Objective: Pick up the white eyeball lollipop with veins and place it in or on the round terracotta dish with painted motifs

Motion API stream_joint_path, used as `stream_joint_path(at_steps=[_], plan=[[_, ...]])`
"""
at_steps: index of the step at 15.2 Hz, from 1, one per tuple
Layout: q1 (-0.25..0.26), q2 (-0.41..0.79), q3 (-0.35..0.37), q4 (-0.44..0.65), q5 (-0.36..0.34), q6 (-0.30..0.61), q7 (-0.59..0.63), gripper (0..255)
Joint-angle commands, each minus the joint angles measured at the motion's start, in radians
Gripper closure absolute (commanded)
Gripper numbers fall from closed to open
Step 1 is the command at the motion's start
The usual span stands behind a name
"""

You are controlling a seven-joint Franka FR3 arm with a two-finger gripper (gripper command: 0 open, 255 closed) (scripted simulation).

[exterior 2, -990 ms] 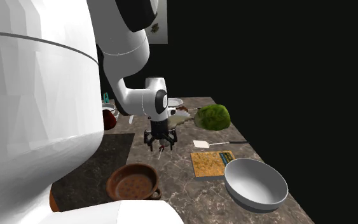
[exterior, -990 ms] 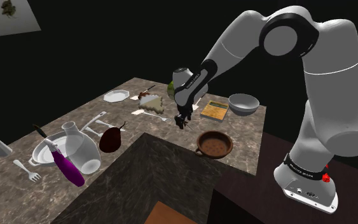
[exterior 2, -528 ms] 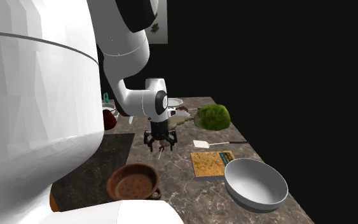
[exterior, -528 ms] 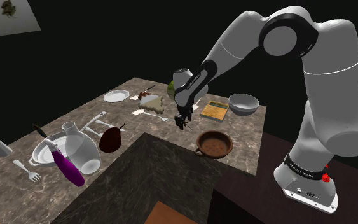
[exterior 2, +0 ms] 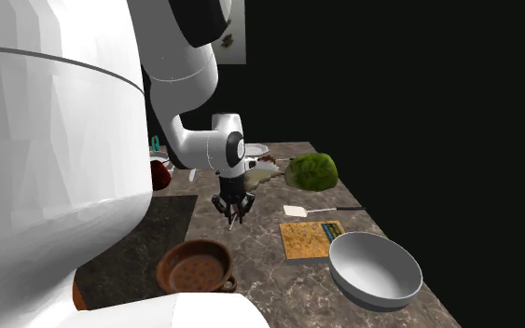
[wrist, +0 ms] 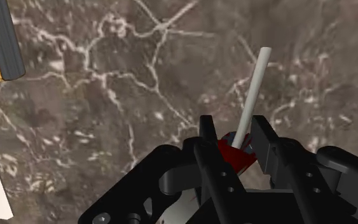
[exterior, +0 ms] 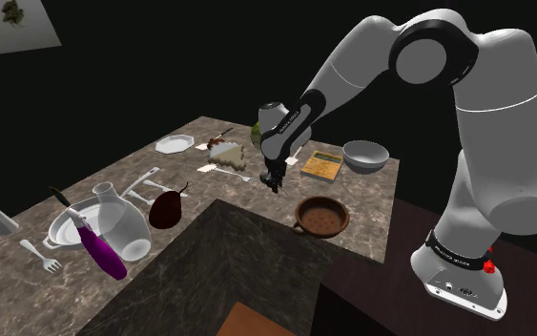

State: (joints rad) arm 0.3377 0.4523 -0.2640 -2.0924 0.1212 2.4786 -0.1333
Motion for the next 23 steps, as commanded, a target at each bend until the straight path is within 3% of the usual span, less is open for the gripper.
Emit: stream_joint_path(at_steps=[1, 23], plan=[[-0.006, 0.013, -0.005, -0.004, 0.000, 0.008, -0.002, 255], [0.032, -0.205, -0.049, 0.027, -0.085, -0.233, 0.051, 255]])
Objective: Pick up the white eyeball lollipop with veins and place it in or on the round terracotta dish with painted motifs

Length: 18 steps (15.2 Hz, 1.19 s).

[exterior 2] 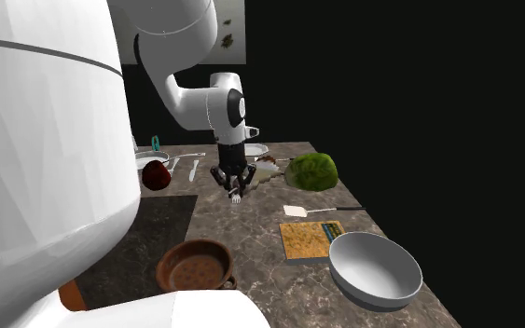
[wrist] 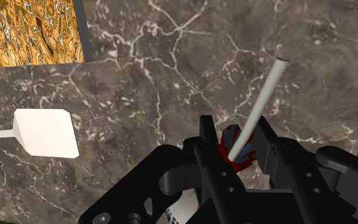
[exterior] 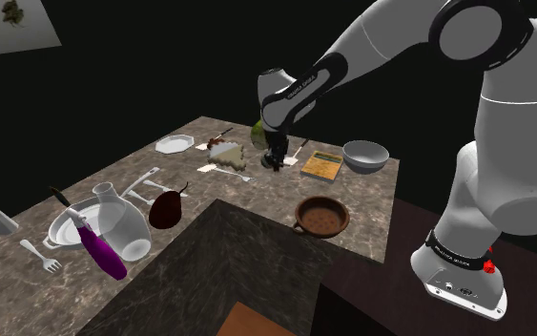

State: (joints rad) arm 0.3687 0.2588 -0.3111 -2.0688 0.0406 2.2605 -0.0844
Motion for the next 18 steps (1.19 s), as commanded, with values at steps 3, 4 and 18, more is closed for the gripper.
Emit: stream_joint_path(at_steps=[3, 4, 18], plan=[[0.003, -0.029, -0.004, 0.012, -0.011, -0.040, 0.006, 255], [0.013, -0.064, -0.004, -0.036, -0.024, -0.026, 0.021, 255], [0.081, -0.553, 0.075, -0.608, -0.186, 0.062, 0.290, 255]])
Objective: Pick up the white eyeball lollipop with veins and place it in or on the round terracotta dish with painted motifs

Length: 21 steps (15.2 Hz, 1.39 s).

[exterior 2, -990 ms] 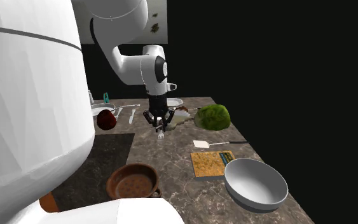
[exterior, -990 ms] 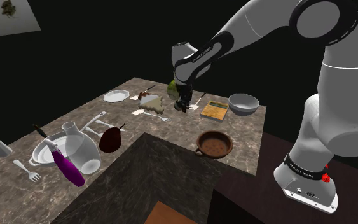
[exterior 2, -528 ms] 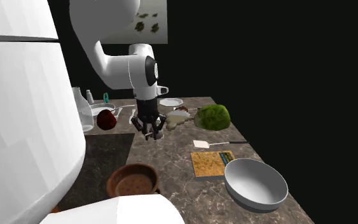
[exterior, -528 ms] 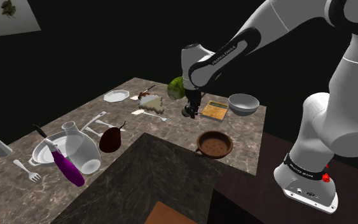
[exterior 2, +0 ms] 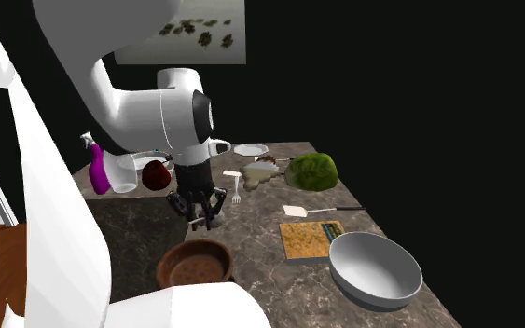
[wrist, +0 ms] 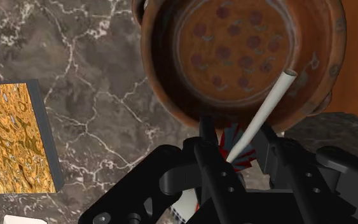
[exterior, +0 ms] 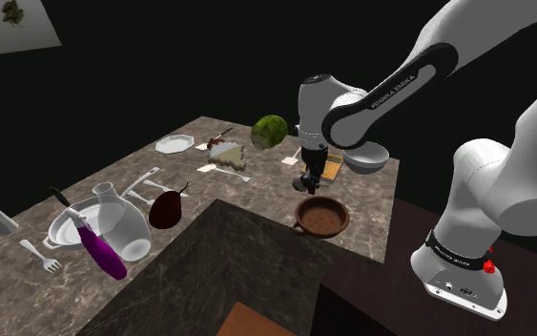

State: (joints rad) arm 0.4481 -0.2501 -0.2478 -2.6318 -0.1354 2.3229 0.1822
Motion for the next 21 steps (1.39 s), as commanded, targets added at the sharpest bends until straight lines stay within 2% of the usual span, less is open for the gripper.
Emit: stream_joint_path(at_steps=[1, 3, 15, 21], plan=[[0.004, -0.081, 0.023, -0.080, -0.014, -0.003, 0.042, 255], [0.011, -0.172, 0.053, -0.162, -0.018, -0.014, 0.086, 255], [0.017, 0.010, 0.036, -0.211, -0.016, 0.216, 0.083, 255], [0.017, 0.018, 0.036, -0.212, -0.015, 0.225, 0.083, 255]])
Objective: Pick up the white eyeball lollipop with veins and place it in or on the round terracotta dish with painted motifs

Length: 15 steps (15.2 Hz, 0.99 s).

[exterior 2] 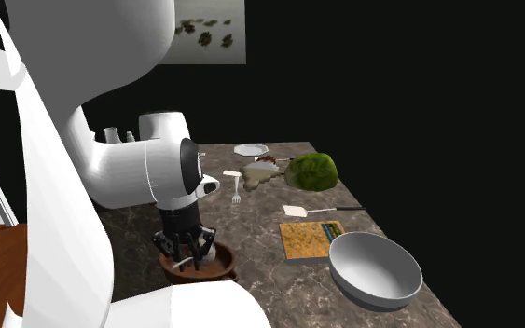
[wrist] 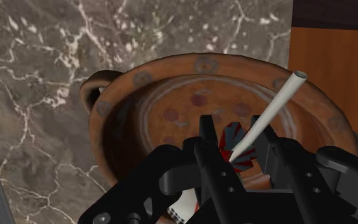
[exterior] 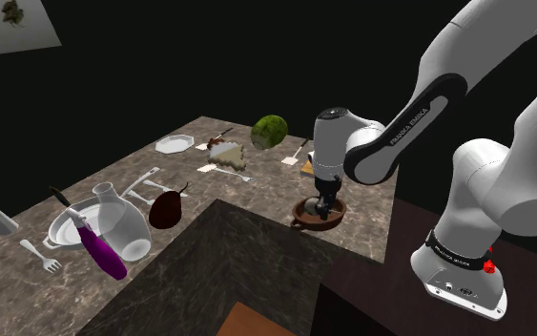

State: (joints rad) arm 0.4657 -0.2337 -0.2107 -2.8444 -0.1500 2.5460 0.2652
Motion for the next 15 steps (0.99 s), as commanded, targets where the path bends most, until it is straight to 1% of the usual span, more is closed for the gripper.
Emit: stream_joint_path(at_steps=[1, 2, 3, 8, 12, 15], plan=[[-0.001, 0.001, -0.001, 0.001, 0.000, 0.002, 0.000, 255], [-0.001, 0.001, -0.001, 0.001, 0.000, 0.002, 0.000, 255], [-0.001, 0.002, -0.001, 0.001, 0.000, 0.002, 0.000, 0], [-0.001, 0.001, -0.001, 0.001, 0.000, 0.002, 0.000, 0], [-0.003, -0.137, 0.014, 0.043, 0.000, -0.179, 0.005, 0], [-0.003, -0.137, 0.014, 0.043, 0.000, -0.179, 0.005, 0]])
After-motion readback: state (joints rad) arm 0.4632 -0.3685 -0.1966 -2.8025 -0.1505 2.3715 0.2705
